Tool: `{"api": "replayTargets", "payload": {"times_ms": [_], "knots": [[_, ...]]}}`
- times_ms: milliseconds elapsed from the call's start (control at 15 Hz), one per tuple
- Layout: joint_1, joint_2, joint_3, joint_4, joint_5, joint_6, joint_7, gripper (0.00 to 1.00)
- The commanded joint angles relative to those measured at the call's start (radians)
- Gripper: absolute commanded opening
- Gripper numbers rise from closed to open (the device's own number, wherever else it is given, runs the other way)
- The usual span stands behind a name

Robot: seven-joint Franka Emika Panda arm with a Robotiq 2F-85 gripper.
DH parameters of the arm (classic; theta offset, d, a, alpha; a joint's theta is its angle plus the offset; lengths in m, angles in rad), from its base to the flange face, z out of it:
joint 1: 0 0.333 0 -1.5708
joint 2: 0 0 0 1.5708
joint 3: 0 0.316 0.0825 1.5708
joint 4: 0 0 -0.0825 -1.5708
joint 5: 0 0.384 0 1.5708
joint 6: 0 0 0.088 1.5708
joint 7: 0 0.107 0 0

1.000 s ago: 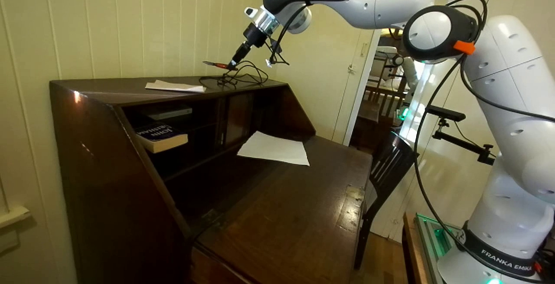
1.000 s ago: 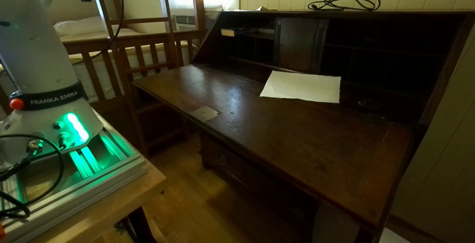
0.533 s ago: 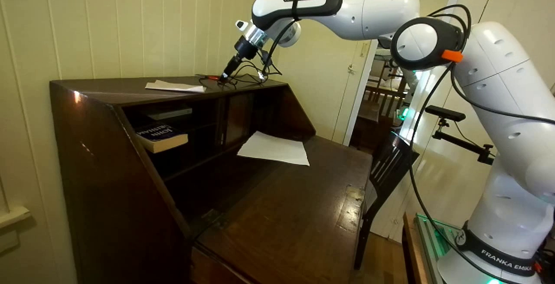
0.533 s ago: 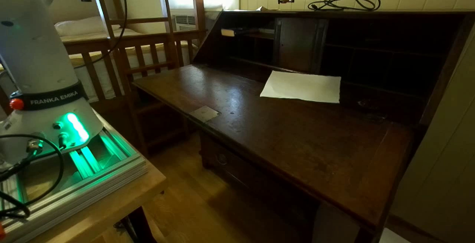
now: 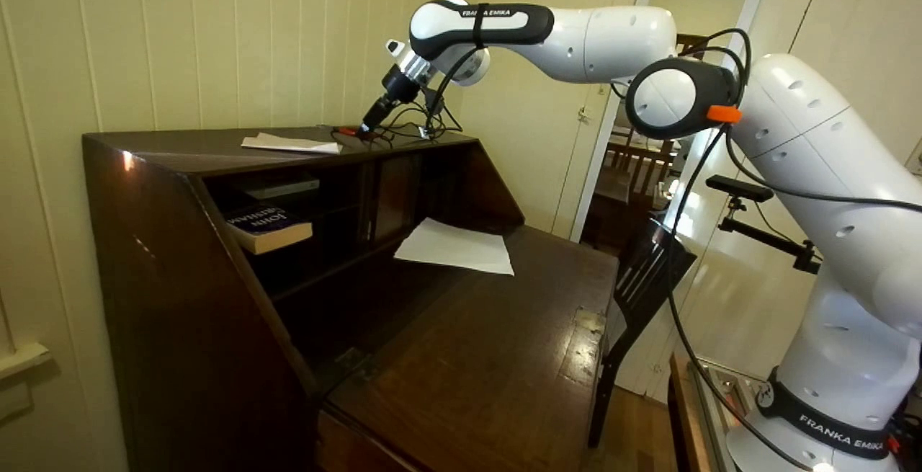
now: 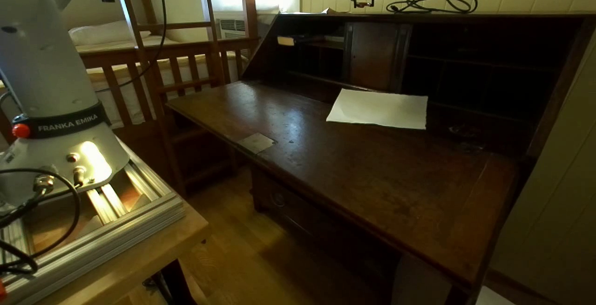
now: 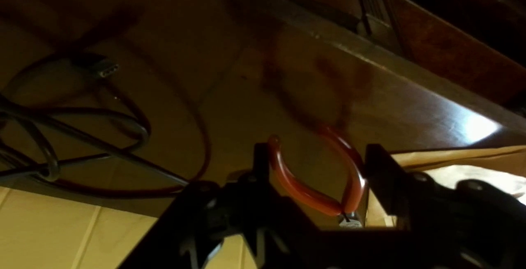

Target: Put the red scissors on the top counter

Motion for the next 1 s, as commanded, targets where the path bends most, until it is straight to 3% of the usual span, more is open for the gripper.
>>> {"api": "replayTargets", "payload": {"times_ms": [0, 933], "knots": [[0.006, 0.076, -0.011, 0.126, -0.013, -0.036, 0.053, 0.35], [0.01, 0.147, -0.028, 0.223, -0.023, -0.08, 0.098, 0.35]]}}
